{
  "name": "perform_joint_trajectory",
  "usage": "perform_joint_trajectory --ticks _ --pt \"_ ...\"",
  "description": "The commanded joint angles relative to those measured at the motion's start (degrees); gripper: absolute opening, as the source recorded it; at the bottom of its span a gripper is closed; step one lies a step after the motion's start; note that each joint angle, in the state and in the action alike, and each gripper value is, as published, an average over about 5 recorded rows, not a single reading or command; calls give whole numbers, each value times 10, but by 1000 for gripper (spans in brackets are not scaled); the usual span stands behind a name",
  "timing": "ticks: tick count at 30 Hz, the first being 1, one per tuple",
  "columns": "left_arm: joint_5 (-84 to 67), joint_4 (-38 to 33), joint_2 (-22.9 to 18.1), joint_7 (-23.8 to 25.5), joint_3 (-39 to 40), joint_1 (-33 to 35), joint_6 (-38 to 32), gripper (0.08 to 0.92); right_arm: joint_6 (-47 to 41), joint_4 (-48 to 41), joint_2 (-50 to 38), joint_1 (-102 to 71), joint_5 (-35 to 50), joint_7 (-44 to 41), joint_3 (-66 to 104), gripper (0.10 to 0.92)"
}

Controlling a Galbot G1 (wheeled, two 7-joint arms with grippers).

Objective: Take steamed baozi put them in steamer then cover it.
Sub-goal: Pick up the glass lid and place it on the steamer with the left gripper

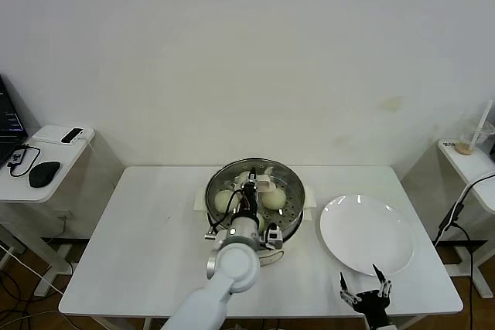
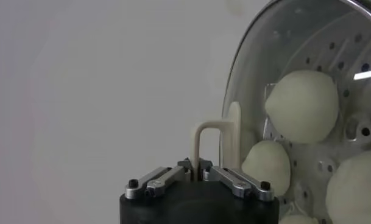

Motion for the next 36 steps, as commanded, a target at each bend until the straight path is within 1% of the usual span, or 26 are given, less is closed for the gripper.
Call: perform_joint_trajectory --ticks 1,8,11,18,24,28,32,34,36 --pt "8 0 3 0 -1 0 -2 134 0 0 0 0 -1 0 -1 823" --pt "7 -7 -3 -8 -1 7 -9 134 0 0 0 -1 -2 0 -2 823" --pt "6 -17 -4 -11 -1 10 -10 165 0 1 -1 -1 -3 0 -2 823" --pt "-4 -58 16 -10 1 32 -13 355 0 6 0 -6 -8 0 -1 823" --pt "-22 -127 56 -14 0 83 -17 529 0 9 -1 -10 -10 0 -1 823" --pt "-50 -185 90 -27 -9 127 -24 650 2 9 -2 -13 -12 1 -1 823" --pt "-107 -244 121 -68 -33 175 -49 760 2 12 -7 -18 -12 1 -2 823" --pt "-149 -272 129 -101 -51 202 -65 799 3 14 -11 -21 -9 1 -1 823" --pt "-200 -296 126 -136 -81 235 -86 815 5 16 -16 -24 -3 1 -1 823"
